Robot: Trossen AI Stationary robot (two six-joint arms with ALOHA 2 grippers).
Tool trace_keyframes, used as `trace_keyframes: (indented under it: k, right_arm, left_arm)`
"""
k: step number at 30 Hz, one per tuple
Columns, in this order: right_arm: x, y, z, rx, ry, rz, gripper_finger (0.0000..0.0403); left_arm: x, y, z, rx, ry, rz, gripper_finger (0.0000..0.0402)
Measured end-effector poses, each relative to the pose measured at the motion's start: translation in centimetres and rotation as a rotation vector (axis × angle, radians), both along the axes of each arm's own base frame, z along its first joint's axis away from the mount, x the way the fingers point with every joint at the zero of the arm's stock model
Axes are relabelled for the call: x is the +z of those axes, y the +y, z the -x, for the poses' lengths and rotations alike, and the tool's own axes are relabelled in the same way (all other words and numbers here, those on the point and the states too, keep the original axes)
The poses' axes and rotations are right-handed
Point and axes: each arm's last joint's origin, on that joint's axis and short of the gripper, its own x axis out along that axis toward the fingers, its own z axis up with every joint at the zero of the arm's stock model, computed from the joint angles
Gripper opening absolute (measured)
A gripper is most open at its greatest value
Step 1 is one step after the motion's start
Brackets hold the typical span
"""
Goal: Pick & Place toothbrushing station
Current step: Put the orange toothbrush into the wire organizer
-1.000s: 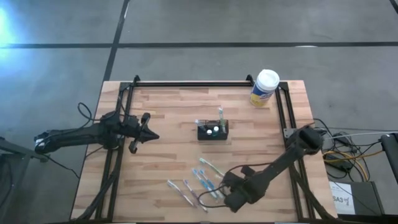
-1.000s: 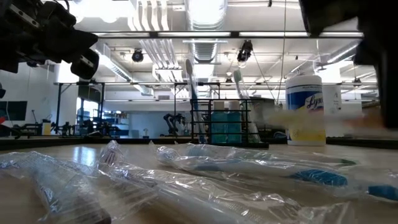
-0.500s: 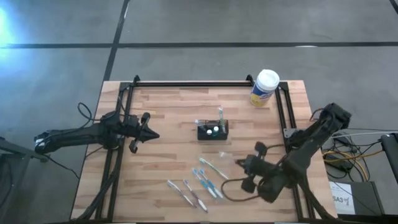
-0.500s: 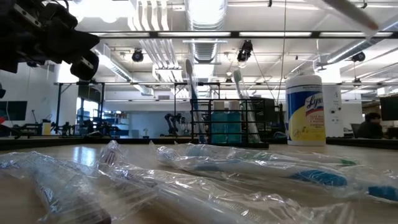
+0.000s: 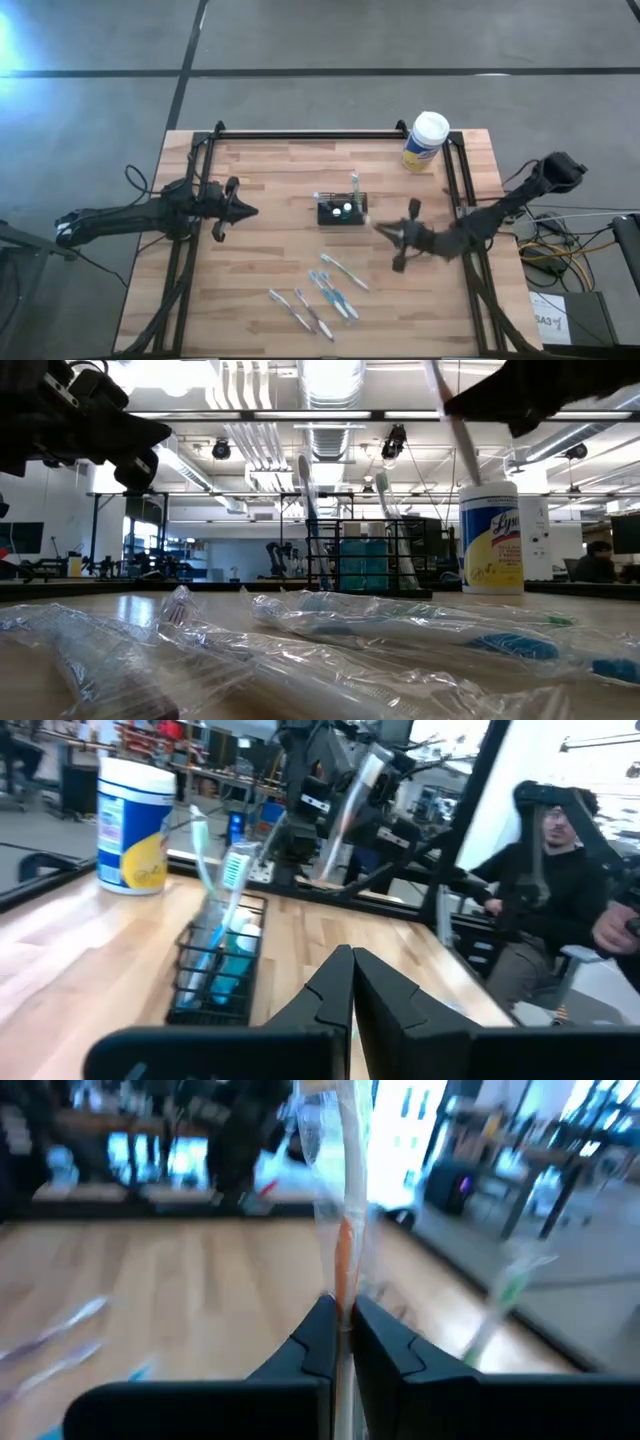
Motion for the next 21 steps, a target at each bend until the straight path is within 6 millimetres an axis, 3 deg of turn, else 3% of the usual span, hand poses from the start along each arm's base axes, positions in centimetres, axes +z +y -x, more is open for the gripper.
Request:
trace_keyframes:
  k: [6, 10, 15, 21]
  right_arm:
    - [-1.6, -4.4, 0.9, -0.050, -0.157, 0.058, 0.0013]
    - [-2.3, -6.3, 1.1, -0.020, -0.244, 0.061, 0.0013]
    - [-2.7, -7.3, -0.4, 0.006, -0.230, 0.074, 0.0013]
    - [-3.3, -6.9, -3.4, 0.027, -0.185, 0.113, 0.0013]
  left_arm:
    - [0.1, 0.3, 0.0, 0.097, -0.007, -0.026, 0.0014]
    - [0.2, 0.3, 0.0, 0.120, -0.019, -0.047, 0.0012]
    - [0.3, 0.4, 0.0, 0.125, -0.033, -0.053, 0.0009]
    - [0.3, 0.4, 0.0, 0.130, -0.032, -0.053, 0.0011]
